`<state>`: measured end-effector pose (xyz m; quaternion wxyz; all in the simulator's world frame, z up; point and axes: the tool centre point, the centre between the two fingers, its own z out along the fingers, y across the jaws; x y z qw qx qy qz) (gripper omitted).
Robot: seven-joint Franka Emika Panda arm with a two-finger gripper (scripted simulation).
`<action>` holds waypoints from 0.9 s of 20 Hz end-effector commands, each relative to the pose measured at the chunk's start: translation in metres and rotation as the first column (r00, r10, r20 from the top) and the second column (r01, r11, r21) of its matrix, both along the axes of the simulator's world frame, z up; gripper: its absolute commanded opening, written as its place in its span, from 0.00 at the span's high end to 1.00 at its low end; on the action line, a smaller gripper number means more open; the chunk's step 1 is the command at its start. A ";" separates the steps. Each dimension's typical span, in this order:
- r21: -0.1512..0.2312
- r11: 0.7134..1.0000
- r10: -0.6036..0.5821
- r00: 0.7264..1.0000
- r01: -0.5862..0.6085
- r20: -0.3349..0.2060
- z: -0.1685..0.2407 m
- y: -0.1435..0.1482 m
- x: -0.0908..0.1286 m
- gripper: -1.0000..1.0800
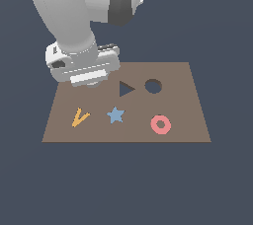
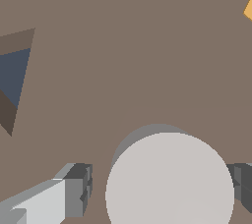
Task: Insert a designated object into the corresponding slot on a board.
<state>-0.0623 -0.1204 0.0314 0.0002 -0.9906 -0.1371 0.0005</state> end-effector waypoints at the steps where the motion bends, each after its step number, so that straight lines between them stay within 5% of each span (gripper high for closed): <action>1: 0.000 1.000 0.000 1.000 0.000 0.001 -0.001 0.000 0.000 1.00; 18: -0.001 1.000 -0.023 1.000 0.023 0.002 0.000 0.003 -0.002 1.00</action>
